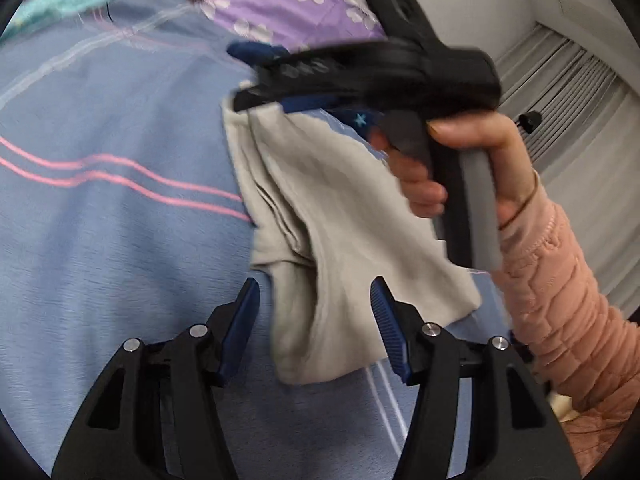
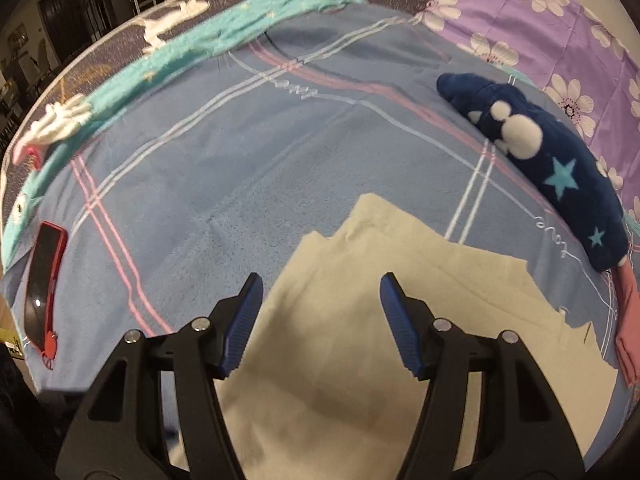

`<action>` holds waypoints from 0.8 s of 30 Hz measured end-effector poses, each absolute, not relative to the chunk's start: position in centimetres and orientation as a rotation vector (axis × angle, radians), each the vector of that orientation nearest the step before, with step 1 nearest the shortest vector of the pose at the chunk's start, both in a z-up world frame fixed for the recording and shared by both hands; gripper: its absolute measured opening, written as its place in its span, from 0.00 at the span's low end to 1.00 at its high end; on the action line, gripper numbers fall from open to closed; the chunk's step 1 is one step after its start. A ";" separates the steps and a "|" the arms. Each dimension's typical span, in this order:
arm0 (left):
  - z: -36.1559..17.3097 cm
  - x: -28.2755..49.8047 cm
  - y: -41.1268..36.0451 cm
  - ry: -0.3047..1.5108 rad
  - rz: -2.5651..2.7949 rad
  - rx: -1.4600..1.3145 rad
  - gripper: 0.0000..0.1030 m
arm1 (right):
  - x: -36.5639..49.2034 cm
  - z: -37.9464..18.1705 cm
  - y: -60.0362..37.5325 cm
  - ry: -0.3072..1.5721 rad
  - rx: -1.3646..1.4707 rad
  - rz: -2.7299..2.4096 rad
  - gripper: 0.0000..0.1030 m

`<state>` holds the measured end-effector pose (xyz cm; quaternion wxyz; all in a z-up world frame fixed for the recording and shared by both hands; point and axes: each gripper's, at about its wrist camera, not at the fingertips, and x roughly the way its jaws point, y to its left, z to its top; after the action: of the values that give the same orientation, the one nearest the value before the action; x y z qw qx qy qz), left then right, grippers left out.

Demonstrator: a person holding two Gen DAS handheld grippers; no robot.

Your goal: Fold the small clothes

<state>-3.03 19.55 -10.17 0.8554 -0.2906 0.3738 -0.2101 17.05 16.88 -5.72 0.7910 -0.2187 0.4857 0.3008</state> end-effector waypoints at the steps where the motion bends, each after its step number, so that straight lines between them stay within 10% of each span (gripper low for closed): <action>1: -10.2 -2.7 19.4 0.781 -0.457 -0.636 0.56 | 17.3 -6.6 17.7 1.065 -0.488 0.647 0.60; 3: -9.8 -2.2 19.0 0.755 -0.489 -0.673 0.52 | 17.4 -7.5 18.6 1.018 -0.542 0.580 0.31; 5: -8.6 -2.3 18.7 0.688 -0.486 -0.677 0.25 | 17.6 -6.6 18.1 0.992 -0.469 0.599 0.06; 7: -6.9 -3.1 18.5 0.606 -0.502 -0.655 0.20 | 18.4 -4.8 16.3 0.976 -0.304 0.652 0.02; 16: -5.9 -6.7 18.3 0.616 -0.395 -0.485 0.23 | 19.0 -2.5 11.5 0.957 -0.102 0.797 0.11; 24: -8.6 -5.6 20.6 0.747 -0.337 -0.595 0.50 | 9.4 -2.8 4.7 0.853 -0.277 0.815 0.31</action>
<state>-5.65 20.61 -8.56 0.8745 -0.2851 0.3575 -0.1616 9.43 4.74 -2.84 0.8219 -0.1303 0.4008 0.3831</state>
